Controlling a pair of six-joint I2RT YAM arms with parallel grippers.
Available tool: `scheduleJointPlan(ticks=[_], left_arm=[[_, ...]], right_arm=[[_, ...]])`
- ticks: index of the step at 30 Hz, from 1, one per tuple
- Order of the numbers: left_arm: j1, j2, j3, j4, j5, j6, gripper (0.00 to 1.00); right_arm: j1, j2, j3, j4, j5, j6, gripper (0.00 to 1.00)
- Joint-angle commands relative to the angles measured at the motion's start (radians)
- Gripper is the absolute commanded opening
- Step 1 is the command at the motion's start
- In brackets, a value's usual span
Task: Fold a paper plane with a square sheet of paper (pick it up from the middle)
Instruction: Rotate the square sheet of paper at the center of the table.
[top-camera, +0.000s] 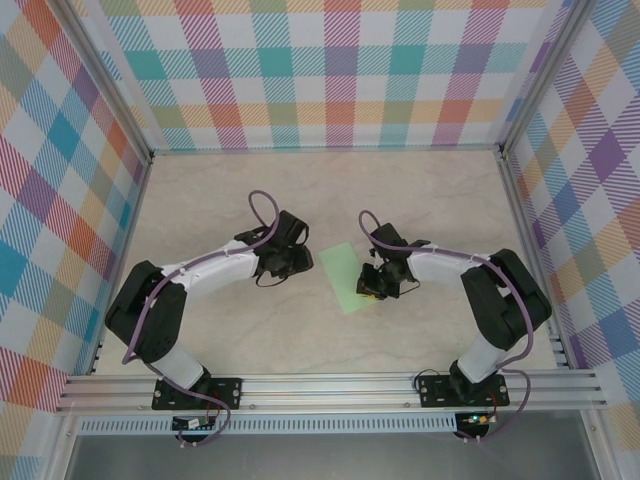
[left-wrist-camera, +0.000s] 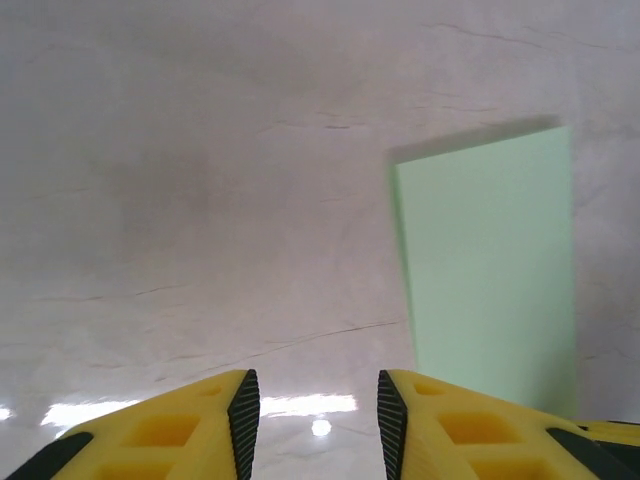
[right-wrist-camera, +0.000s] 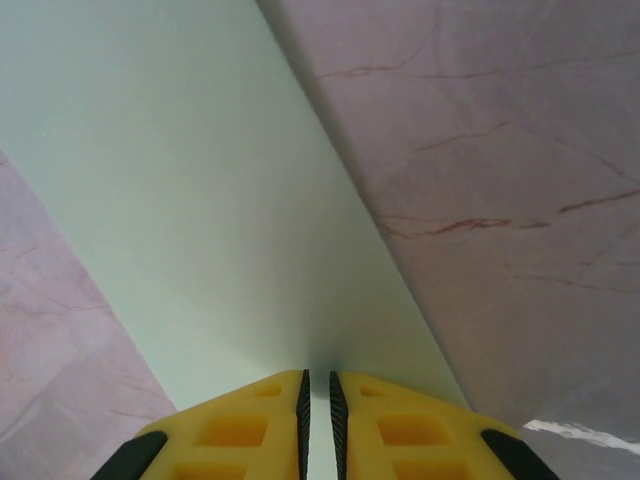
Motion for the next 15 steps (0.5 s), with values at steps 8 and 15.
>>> scheduleJointPlan(ticks=[8, 15], left_arm=[[0.040, -0.131, -0.124, -0.035, -0.052, -0.023, 0.40], [0.055, -0.206, -0.200, -0.046, -0.073, -0.034, 0.40]], right_arm=[[0.130, 0.013, -0.052, 0.040, -0.030, 0.324, 0.17], [0.207, 0.142, 0.100, 0.074, -0.013, 0.449, 0.17]])
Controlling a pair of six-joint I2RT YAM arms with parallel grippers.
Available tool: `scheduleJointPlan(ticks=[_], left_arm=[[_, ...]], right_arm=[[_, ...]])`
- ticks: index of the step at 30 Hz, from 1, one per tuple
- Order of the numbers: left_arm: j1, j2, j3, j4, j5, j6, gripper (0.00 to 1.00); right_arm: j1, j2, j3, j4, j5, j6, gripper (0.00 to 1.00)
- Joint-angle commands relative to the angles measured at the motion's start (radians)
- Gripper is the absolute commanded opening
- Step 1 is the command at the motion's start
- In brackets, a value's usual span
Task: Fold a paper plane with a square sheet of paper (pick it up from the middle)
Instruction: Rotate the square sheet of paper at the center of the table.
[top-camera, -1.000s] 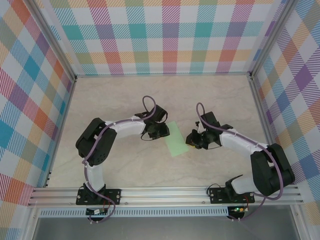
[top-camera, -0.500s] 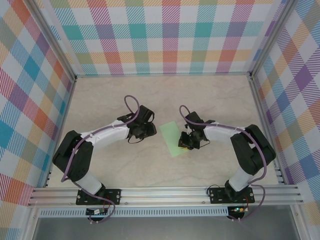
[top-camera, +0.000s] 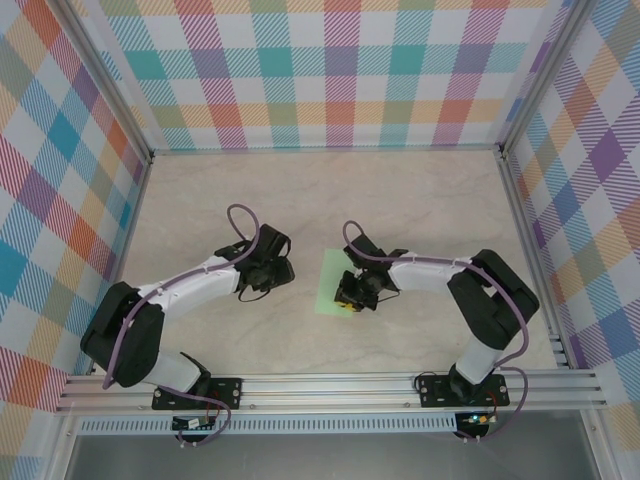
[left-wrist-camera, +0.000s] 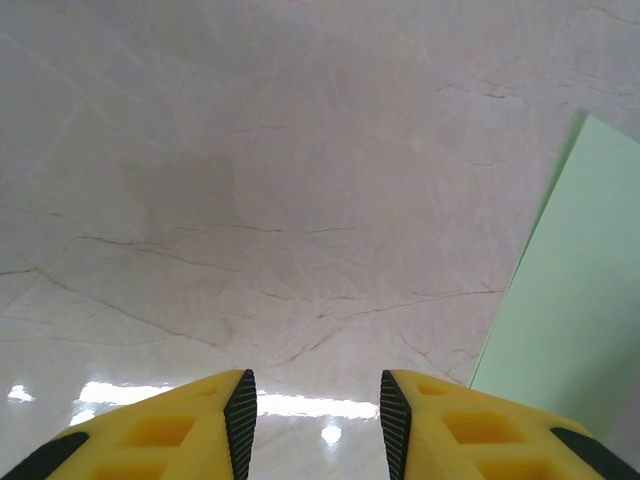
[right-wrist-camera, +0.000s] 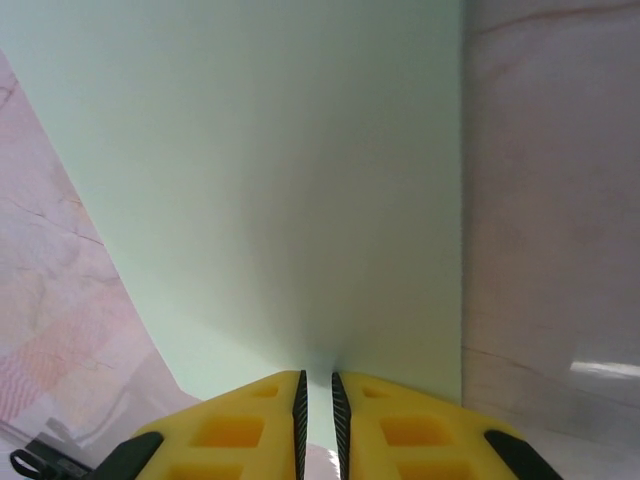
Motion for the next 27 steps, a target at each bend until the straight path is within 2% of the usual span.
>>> scheduleJointPlan(ticks=[1, 5, 8, 12, 15, 17, 20, 27], left_arm=[[0.024, -0.058, -0.040, -0.032, -0.030, -0.022, 0.40], [0.038, -0.116, -0.074, -0.058, -0.046, -0.025, 0.42], [0.048, -0.146, -0.087, -0.062, -0.034, -0.026, 0.42], [0.048, -0.172, -0.116, 0.016, 0.051, -0.029, 0.39], [0.045, -0.172, -0.132, 0.104, 0.140, -0.028, 0.31], [0.033, -0.160, -0.129, 0.131, 0.185, -0.028, 0.25], [0.001, -0.117, -0.112, 0.217, 0.235, -0.037, 0.19], [-0.074, 0.061, -0.038, 0.330, 0.284, -0.077, 0.10]], right_arm=[[0.026, 0.115, 0.093, -0.021, 0.010, 0.096, 0.17], [0.030, 0.210, 0.198, 0.007, -0.009, 0.098, 0.16], [0.027, 0.214, 0.279, 0.016, -0.016, 0.035, 0.15], [0.003, 0.134, 0.286, 0.047, -0.022, -0.122, 0.15], [-0.030, 0.099, 0.250, 0.037, -0.032, -0.237, 0.13], [-0.062, 0.081, 0.204, 0.063, -0.061, -0.301, 0.10], [-0.107, 0.062, 0.152, 0.090, -0.111, -0.380, 0.00], [-0.157, 0.098, 0.150, 0.123, -0.198, -0.453, 0.00]])
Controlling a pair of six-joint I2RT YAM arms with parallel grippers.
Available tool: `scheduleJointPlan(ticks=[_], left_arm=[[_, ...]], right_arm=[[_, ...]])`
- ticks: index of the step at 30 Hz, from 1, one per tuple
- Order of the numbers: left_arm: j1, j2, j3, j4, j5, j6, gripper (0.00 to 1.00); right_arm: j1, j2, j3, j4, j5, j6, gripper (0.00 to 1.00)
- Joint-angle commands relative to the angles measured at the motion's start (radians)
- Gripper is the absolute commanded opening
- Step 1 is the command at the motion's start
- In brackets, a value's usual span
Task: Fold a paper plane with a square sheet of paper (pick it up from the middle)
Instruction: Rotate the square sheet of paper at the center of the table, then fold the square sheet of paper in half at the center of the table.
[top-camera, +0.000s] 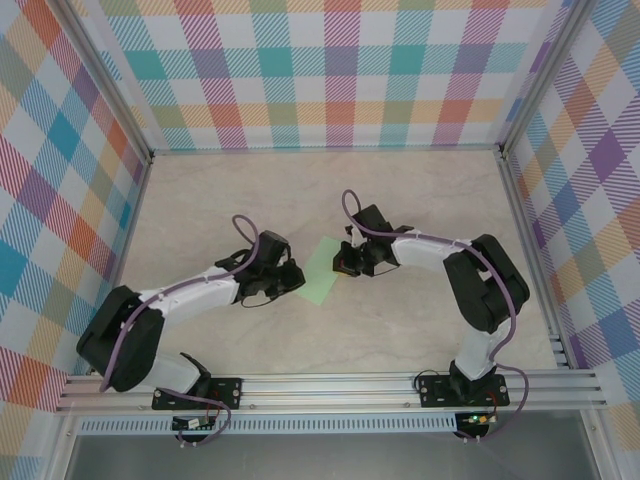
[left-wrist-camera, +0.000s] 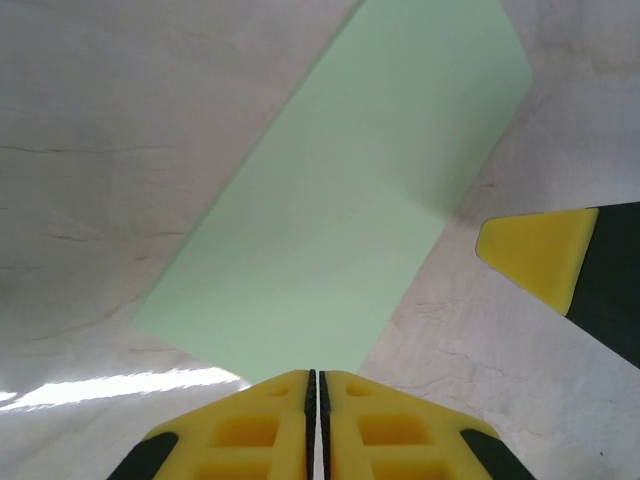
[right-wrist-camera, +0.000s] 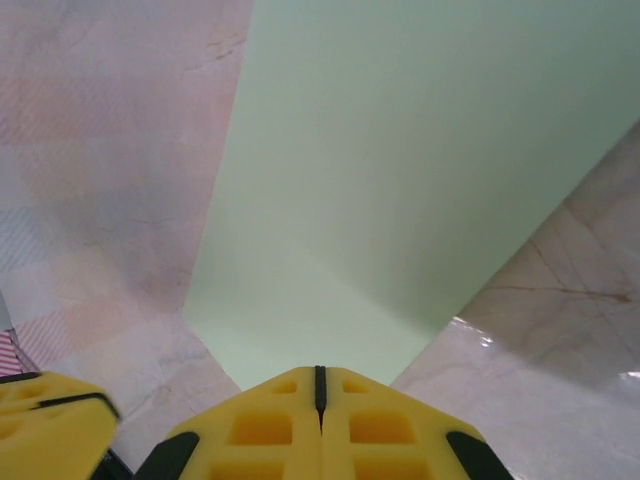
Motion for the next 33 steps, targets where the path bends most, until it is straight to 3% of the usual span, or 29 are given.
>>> scheduleJointPlan(ticks=[1, 15, 24, 33], left_arm=[[-0.032, 0.074, 0.057, 0.084, 0.047, -0.025, 0.09], [-0.068, 0.261, 0.119, 0.116, 0.082, -0.049, 0.03], [-0.072, 0.250, 0.073, 0.096, 0.079, -0.041, 0.02], [-0.073, 0.225, 0.075, 0.232, 0.162, -0.029, 0.03]], right_arm=[[0.001, 0.031, 0.009, 0.034, -0.072, -0.078, 0.00], [-0.016, 0.110, 0.014, 0.066, -0.124, -0.089, 0.00], [-0.022, 0.143, 0.035, 0.012, -0.096, -0.106, 0.00], [-0.024, 0.175, 0.043, -0.036, -0.085, -0.127, 0.00]])
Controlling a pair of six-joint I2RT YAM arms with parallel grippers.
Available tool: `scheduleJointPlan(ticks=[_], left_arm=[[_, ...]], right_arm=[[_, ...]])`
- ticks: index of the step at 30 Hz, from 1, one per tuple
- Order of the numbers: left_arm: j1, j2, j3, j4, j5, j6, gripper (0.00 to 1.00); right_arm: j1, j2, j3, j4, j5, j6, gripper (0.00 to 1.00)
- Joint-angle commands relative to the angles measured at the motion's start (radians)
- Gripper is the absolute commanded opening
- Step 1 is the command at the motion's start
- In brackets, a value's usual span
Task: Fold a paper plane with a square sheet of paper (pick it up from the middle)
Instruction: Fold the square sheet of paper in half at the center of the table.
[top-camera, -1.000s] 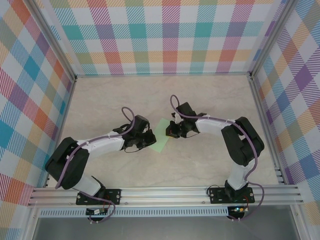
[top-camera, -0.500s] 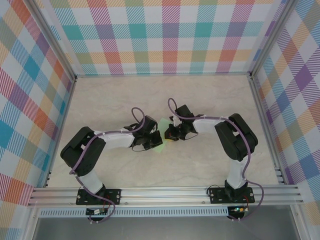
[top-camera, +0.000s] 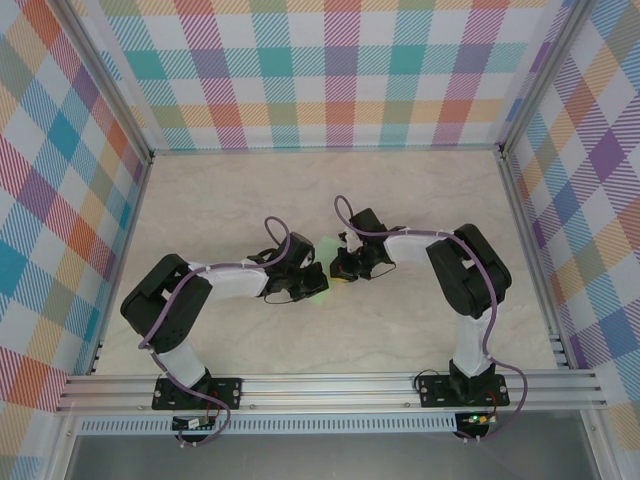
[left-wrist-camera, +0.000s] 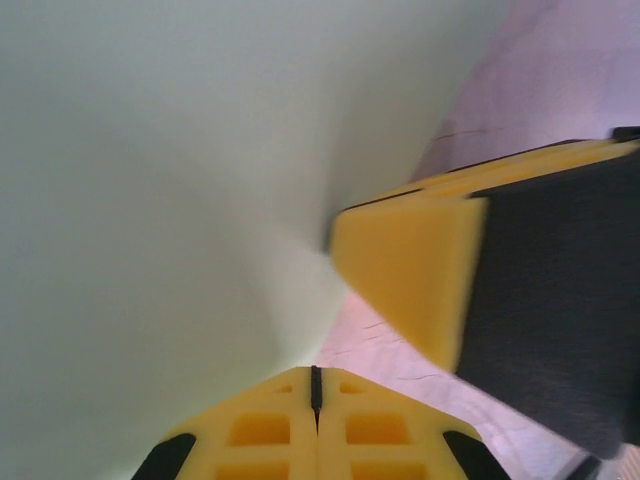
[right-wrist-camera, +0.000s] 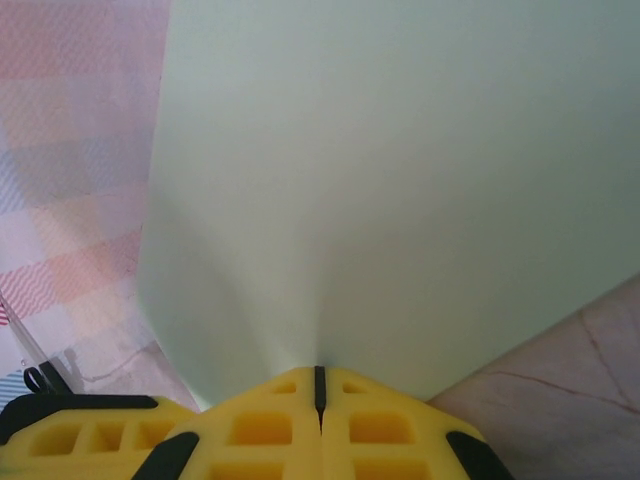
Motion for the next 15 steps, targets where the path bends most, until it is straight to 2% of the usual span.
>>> scheduleJointPlan(ticks=[1, 15], left_arm=[[-0.010, -0.019, 0.004, 0.044, 0.027, 0.012, 0.03], [-0.017, 0.044, -0.011, -0.117, -0.050, 0.004, 0.02]], right_arm=[[-0.006, 0.038, 0.004, -0.038, 0.015, -0.026, 0.00], [-0.013, 0.035, 0.002, -0.031, 0.006, -0.074, 0.00]])
